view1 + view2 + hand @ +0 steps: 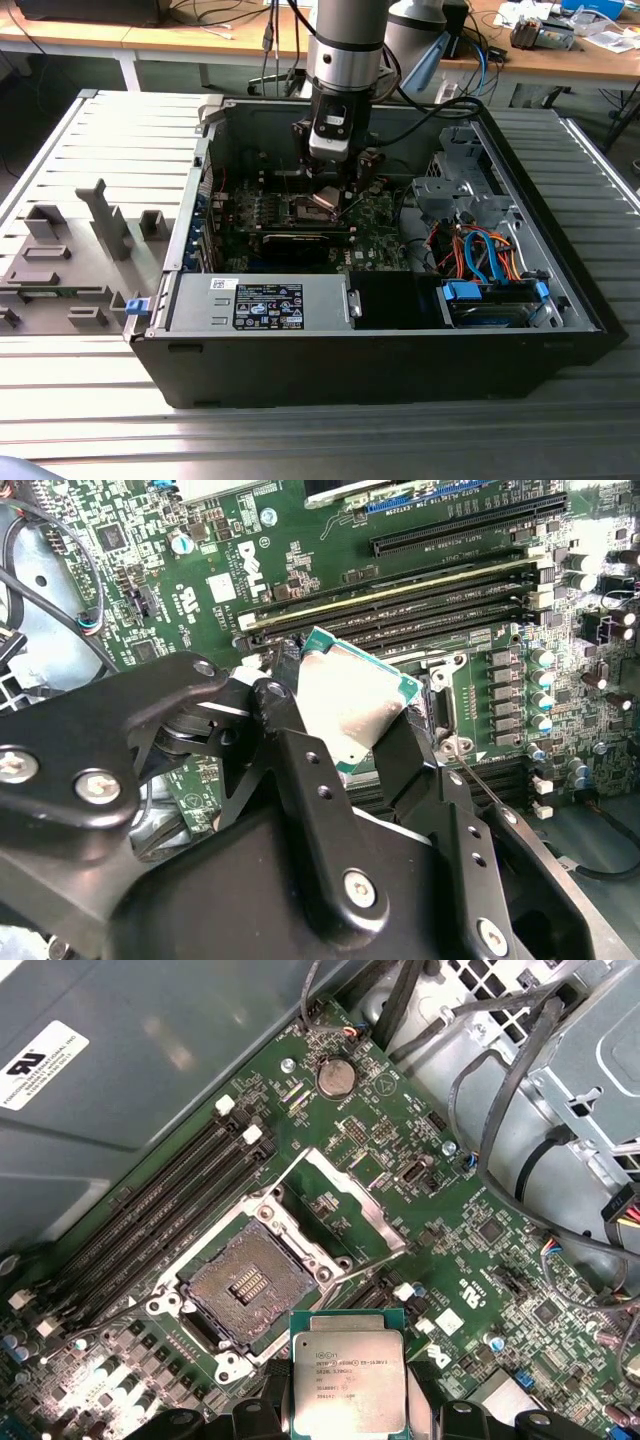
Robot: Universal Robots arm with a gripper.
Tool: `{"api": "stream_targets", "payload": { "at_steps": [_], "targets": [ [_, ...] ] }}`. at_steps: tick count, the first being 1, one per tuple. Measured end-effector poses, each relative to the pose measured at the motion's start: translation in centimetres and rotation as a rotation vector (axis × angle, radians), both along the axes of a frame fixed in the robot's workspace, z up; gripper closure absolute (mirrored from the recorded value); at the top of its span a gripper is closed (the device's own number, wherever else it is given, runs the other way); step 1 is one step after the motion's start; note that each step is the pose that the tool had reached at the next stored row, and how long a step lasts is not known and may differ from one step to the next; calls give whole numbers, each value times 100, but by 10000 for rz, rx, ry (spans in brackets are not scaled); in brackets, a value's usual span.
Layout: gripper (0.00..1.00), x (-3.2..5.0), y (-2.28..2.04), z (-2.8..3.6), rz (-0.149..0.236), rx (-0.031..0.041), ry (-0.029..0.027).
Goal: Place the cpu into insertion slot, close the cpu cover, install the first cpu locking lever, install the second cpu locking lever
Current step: 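Place the cpu into insertion slot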
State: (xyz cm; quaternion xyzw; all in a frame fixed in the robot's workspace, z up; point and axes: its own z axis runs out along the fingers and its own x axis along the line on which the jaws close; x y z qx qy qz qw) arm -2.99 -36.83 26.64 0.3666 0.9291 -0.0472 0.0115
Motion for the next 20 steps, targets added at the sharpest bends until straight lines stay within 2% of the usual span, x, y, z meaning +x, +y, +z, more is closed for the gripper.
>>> {"api": "stream_targets", "payload": {
  "at_steps": [20],
  "targets": [
    [46, 0, 0, -2, -407, -189, 0]
  ]
}}
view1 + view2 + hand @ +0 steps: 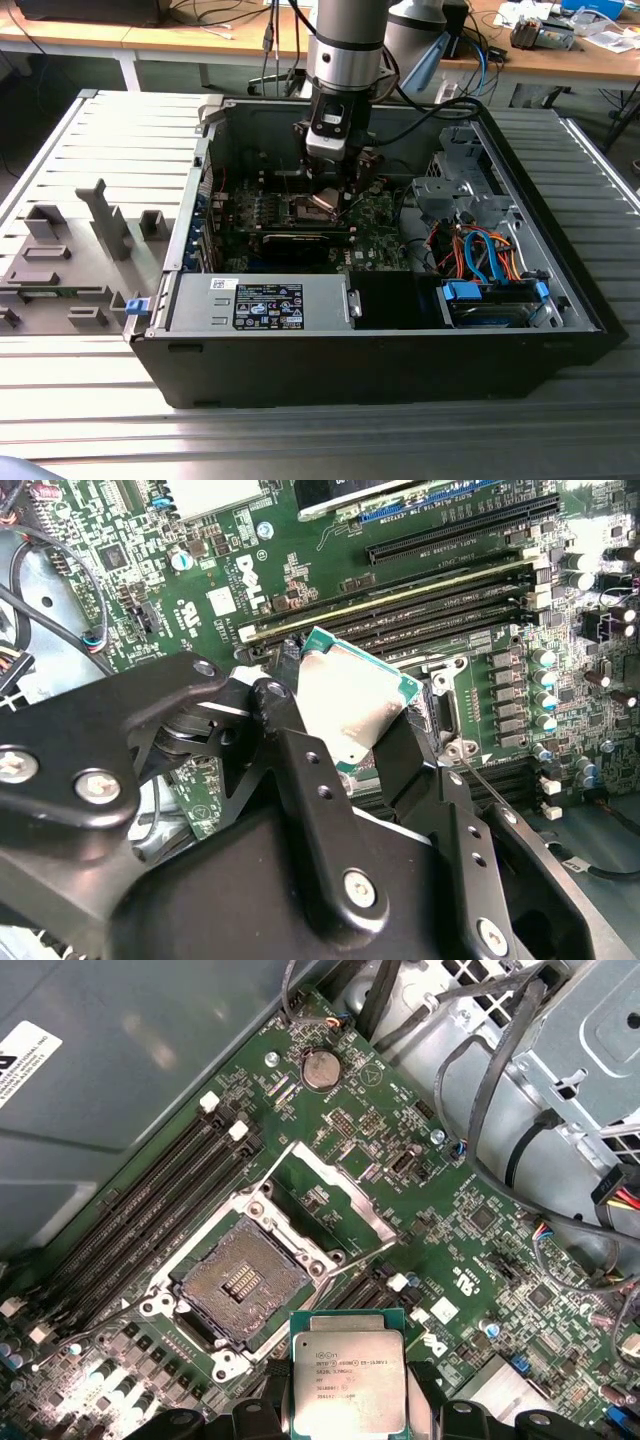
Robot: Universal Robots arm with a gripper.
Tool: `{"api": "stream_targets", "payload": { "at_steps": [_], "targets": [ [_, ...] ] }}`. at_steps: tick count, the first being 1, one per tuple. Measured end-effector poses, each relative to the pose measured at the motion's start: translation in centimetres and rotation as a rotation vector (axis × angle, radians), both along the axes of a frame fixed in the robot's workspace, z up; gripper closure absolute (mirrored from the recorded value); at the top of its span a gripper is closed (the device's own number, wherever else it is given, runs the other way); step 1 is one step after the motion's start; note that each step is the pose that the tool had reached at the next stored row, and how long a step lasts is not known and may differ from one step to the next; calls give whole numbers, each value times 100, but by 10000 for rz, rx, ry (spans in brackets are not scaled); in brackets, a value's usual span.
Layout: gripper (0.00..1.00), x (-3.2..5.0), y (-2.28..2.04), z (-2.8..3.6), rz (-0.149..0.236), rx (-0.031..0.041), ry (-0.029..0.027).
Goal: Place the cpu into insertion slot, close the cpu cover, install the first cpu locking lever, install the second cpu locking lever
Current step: 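Place the cpu into insertion slot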
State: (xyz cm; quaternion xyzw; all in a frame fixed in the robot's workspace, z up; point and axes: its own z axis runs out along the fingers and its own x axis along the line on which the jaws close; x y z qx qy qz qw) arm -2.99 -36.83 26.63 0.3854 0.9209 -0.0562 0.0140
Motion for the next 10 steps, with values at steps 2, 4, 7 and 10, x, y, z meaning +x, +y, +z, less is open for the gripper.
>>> {"api": "stream_targets", "payload": {
  "at_steps": [2, 4, 7, 10],
  "targets": [
    [46, 0, 0, 0, -26, -12, 1],
    [46, 0, 0, 0, -93, -41, 0],
    [46, 0, 0, 0, -177, -78, 0],
    [46, 0, 0, -1, -242, -106, 0]
  ]
}}
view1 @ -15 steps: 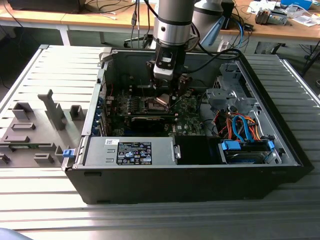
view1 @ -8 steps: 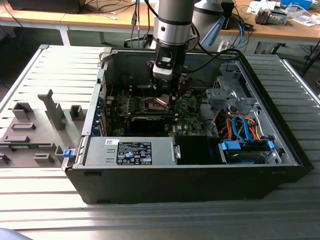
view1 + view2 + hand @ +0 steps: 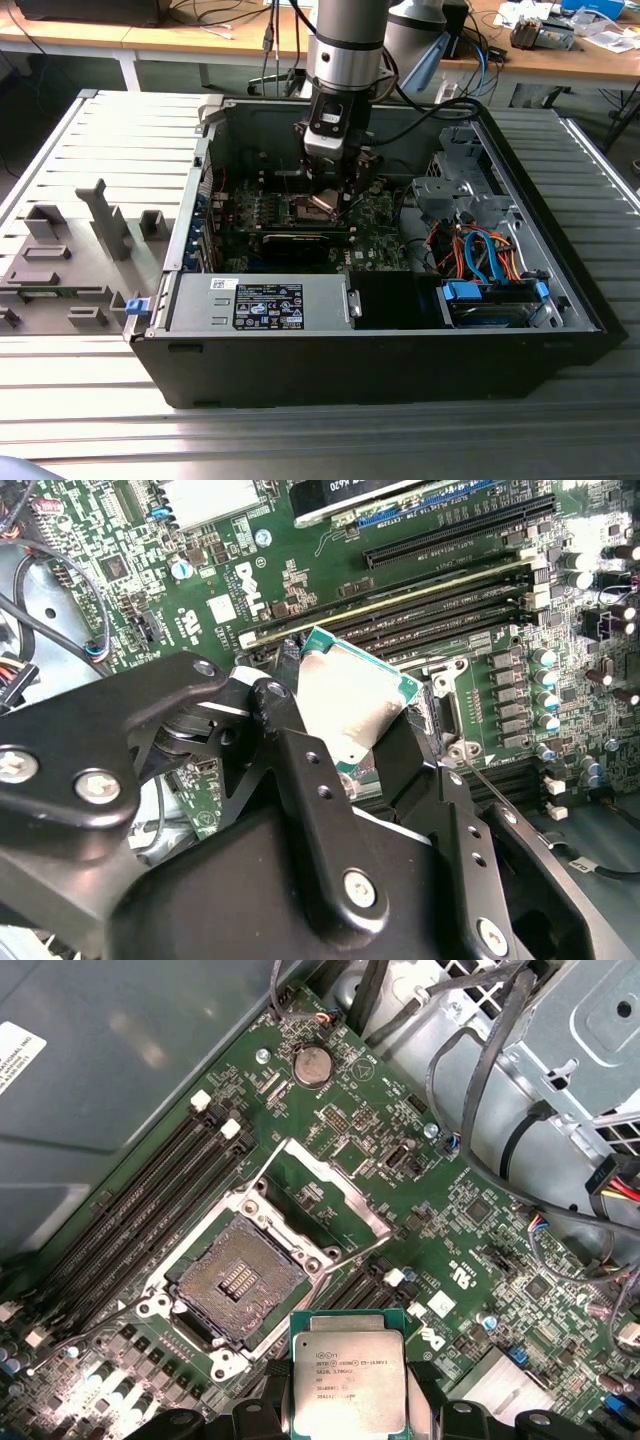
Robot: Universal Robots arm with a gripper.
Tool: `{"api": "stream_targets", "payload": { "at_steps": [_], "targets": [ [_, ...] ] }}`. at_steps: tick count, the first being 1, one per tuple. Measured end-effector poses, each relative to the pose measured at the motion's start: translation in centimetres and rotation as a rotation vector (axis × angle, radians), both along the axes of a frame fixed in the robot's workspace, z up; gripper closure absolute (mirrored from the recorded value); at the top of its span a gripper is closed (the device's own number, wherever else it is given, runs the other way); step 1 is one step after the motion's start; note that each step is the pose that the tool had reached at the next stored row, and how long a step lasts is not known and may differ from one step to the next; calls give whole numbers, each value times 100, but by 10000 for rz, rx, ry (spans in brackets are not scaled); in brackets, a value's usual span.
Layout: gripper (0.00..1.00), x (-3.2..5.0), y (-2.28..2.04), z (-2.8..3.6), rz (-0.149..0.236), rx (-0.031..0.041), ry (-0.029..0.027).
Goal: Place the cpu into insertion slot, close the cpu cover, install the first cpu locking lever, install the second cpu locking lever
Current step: 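Place the cpu into insertion slot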
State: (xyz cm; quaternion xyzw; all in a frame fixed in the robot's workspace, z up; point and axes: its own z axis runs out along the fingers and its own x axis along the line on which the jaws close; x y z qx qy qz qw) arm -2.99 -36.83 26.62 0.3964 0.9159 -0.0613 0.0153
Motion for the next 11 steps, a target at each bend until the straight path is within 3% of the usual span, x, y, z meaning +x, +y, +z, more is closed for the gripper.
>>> {"api": "stream_targets", "payload": {
  "at_steps": [6, 11],
  "targets": [
    [46, 0, 0, 0, -148, -56, 0],
    [46, 0, 0, -1, -297, -57, 1]
  ]
}}
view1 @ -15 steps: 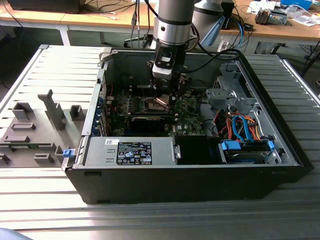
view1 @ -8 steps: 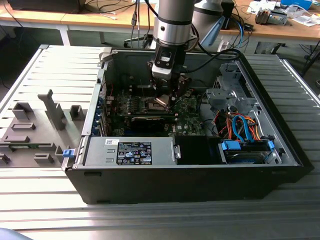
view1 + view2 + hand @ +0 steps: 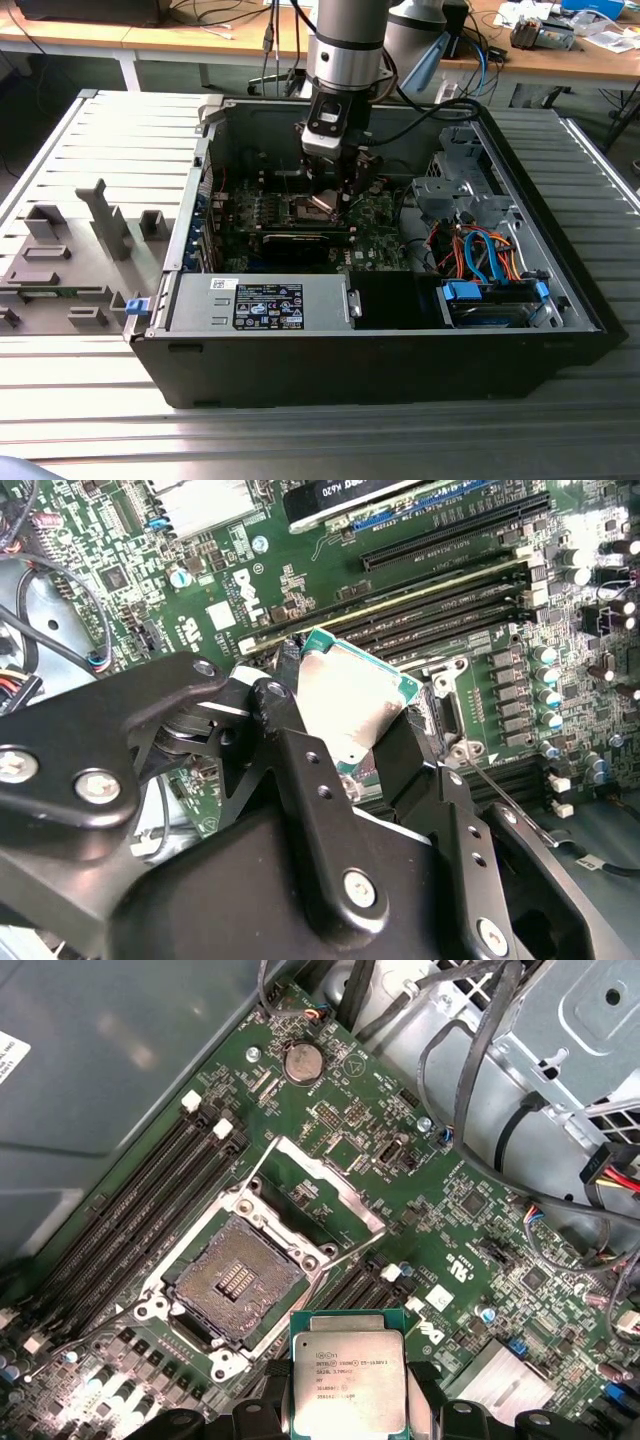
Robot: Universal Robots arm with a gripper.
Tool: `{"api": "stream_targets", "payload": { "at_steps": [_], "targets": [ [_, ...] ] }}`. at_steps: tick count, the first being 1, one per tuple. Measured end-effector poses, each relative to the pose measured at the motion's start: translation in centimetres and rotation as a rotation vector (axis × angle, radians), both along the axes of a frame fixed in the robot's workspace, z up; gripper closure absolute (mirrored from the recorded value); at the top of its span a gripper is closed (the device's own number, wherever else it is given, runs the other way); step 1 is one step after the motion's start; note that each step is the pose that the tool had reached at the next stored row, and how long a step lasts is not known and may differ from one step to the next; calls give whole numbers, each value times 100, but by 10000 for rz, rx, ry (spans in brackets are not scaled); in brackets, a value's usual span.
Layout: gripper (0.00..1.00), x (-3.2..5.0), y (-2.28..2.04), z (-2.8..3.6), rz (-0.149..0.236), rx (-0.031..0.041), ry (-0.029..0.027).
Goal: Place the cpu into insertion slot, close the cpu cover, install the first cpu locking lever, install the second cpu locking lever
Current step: 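Place the cpu into insertion slot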
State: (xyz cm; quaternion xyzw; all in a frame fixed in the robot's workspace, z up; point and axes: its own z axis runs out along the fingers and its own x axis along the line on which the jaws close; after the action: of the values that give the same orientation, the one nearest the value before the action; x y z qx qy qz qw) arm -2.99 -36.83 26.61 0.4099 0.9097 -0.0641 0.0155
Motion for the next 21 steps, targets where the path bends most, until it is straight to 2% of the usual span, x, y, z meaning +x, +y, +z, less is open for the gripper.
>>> {"api": "stream_targets", "payload": {
  "at_steps": [8, 16, 21],
  "targets": [
    [46, 0, 0, 0, -165, 180, 0],
    [46, 0, 0, 0, -268, 247, -1],
    [46, 0, 0, 0, -316, 326, 0]
  ]
}}
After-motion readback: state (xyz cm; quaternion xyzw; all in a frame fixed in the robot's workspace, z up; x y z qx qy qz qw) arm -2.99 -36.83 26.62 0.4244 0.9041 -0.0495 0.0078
